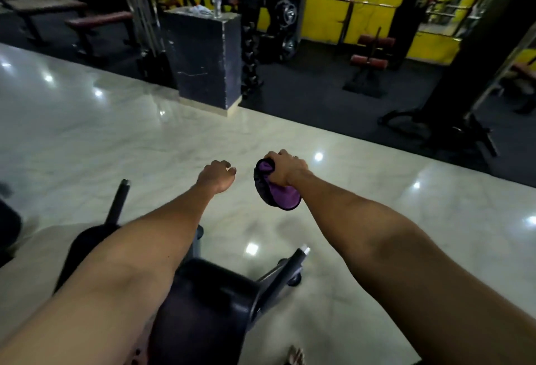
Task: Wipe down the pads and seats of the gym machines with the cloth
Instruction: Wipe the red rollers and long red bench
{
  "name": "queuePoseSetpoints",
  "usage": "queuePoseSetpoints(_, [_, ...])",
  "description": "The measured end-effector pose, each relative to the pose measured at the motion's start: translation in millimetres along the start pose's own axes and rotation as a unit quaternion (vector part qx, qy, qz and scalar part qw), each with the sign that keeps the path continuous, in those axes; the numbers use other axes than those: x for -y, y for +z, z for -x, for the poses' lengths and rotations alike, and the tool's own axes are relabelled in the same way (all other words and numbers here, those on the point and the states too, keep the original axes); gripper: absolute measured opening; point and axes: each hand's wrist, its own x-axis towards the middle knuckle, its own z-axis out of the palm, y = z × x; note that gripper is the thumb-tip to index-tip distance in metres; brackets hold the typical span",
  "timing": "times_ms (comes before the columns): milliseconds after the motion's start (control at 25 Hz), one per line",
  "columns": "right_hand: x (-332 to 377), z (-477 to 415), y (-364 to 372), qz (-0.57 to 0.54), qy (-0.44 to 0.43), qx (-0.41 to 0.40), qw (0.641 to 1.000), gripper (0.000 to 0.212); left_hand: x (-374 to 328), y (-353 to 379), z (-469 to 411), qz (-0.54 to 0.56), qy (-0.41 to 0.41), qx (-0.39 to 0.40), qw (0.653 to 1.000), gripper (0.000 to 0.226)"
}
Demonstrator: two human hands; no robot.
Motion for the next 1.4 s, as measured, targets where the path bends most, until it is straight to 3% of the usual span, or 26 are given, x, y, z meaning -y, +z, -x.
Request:
queuePoseSetpoints(680, [-380, -117, -119, -0.021, 0.161, -0.073, 0.984, 0.057, -363, 150, -255, 0.045, 0.147, 0.088, 0.984, 0.047])
queuePoseSetpoints(1000, [-520, -259, -197, -0.036, 0.186, -0.086, 0.978, 0.056, -518, 183, -415, 0.017, 0.190, 0.092, 0.977, 0.048])
queuePoseSetpoints(1200, [-601, -348, -250, -0.042, 0.186, -0.119, 0.974, 0.056, -611, 181, -511, 0.034, 0.206, 0.079, 0.975, 0.031])
queuePoseSetpoints(1400, [-700, -451, -284, -0.032, 0.177, -0.129, 0.975, 0.058, -693, 214, -611, 0.032, 0.209, 0.078, 0.974, 0.040])
